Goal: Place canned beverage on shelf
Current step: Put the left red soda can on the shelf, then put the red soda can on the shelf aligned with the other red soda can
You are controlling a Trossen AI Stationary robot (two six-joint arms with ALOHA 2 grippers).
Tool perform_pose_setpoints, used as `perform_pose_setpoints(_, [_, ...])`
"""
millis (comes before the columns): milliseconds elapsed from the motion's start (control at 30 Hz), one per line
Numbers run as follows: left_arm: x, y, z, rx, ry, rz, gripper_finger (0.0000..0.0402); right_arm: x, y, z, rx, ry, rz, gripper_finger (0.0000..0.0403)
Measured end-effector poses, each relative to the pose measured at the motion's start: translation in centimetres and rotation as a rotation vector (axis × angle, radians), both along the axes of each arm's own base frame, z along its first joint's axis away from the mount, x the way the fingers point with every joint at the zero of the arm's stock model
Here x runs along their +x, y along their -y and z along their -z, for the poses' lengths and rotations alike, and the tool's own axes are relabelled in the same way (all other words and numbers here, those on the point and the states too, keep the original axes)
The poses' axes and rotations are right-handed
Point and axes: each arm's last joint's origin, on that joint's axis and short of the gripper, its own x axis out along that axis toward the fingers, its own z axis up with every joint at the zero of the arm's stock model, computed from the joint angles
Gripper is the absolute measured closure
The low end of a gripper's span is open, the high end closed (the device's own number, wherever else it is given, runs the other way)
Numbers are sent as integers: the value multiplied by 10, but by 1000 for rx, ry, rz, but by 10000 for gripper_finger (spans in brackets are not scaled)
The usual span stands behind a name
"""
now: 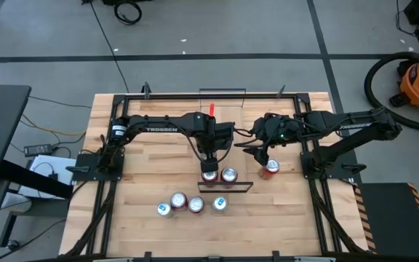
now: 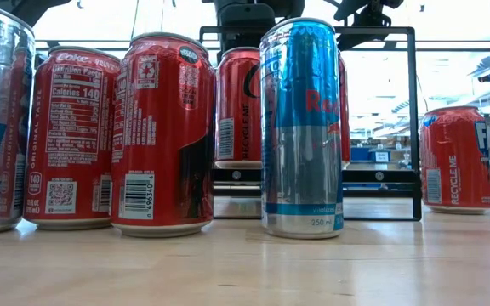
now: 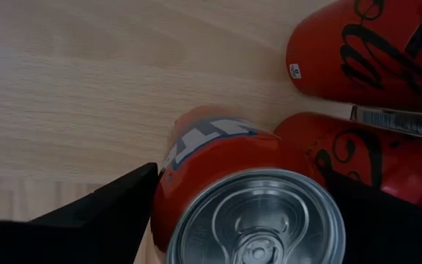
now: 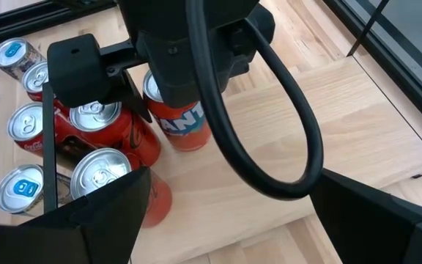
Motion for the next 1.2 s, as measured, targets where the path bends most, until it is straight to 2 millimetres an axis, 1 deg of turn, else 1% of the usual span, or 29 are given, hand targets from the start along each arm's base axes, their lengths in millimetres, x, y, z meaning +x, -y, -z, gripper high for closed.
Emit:
perform_pose_setpoints(333, [0,0,0,0,1,-6,47,0,0,0,-2,-1,-2,28])
perform_pose_setpoints(400, [0,0,-4,1,4,-4,47,-1,0,0,-4,-5,-4,28])
perform_pose_setpoints(500, [3,-1,-20,13,65,-4,47,-4,0,-3,-4,7,-5,28])
perform_pose_setpoints(700, [1,-3,-47,30,121,5,47,-15,2,-11,-22,46,-4,28])
perform_pose_setpoints(800, [-3,-5,-60,38,118,1,46,-24,3,-16,-21,63,-2,28])
perform_pose_setpoints(967, [-12,-6,-79,79,115,-12,46,-38,4,-19,-25,46,-12,28])
perform_pose_setpoints(1133, [-23,-4,-99,120,110,-70,47,-47,3,-14,-11,-40,-59,28])
perform_pose_setpoints(1200, [-31,-1,-112,153,142,-88,47,-48,2,-11,20,-81,-92,28])
